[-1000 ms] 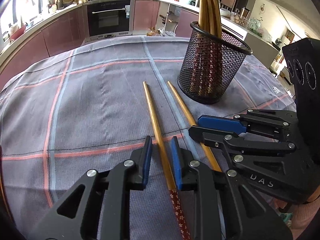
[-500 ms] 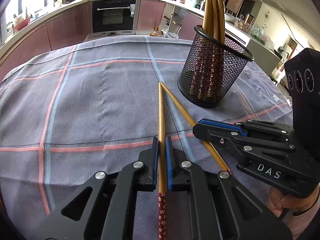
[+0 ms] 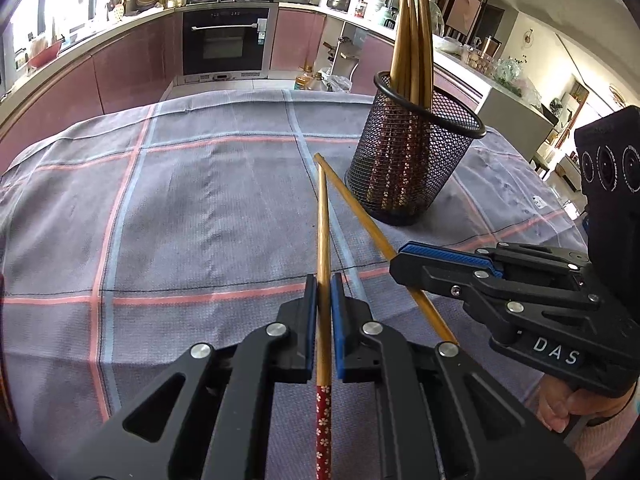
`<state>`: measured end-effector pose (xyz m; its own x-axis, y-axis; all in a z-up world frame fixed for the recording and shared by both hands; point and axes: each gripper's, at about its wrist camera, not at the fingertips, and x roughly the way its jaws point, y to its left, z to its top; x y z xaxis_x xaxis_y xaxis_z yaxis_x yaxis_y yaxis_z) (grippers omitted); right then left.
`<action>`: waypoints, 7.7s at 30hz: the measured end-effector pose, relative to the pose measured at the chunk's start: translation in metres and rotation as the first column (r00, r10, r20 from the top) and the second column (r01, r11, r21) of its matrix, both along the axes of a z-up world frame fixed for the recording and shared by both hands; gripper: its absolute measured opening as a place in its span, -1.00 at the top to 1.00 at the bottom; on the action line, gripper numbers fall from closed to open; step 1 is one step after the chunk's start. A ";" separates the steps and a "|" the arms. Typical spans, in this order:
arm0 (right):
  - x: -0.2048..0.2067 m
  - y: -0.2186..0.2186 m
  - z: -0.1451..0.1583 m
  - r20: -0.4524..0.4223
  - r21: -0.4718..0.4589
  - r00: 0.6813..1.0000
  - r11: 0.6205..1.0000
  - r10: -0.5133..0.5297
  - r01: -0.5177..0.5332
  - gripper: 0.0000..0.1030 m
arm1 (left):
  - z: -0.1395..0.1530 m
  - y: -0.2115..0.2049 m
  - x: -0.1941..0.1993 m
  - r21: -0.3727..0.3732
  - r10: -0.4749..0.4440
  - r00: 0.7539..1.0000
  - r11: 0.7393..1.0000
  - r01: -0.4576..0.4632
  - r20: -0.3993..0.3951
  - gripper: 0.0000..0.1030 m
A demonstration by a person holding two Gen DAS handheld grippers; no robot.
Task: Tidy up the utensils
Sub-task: 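Lift the right tool's chopstick upright while the left tool raises its chopstick, then carry both held chopsticks over the mesh cup and lower them toward it, then lower the chopstick into the cup and open the right tool while the left tool does the same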
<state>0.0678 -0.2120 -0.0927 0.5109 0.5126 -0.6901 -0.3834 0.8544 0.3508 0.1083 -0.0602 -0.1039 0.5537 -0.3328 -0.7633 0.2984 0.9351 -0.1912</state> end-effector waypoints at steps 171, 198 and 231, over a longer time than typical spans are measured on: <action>-0.024 -0.049 0.117 0.376 0.067 0.923 0.996 -0.079 0.058 0.88 | 0.104 0.002 0.004 -0.151 -0.088 0.957 0.979 0.134 0.277 0.85; -0.004 -0.053 0.157 0.459 0.073 0.883 0.995 -0.100 0.075 0.88 | 0.152 -0.003 0.006 -0.185 -0.059 0.910 0.972 0.146 0.410 0.85; 0.023 -0.040 0.140 0.422 0.038 0.896 0.990 -0.139 0.136 0.88 | 0.149 -0.027 0.023 -0.159 -0.054 0.916 0.979 0.127 0.397 0.85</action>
<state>0.0913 -0.2523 0.0471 0.8193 0.4206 -0.3897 -0.3761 0.9072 0.1884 0.1309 -0.0869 0.0452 0.7552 -0.5060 -0.4167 0.4651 0.8616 -0.2032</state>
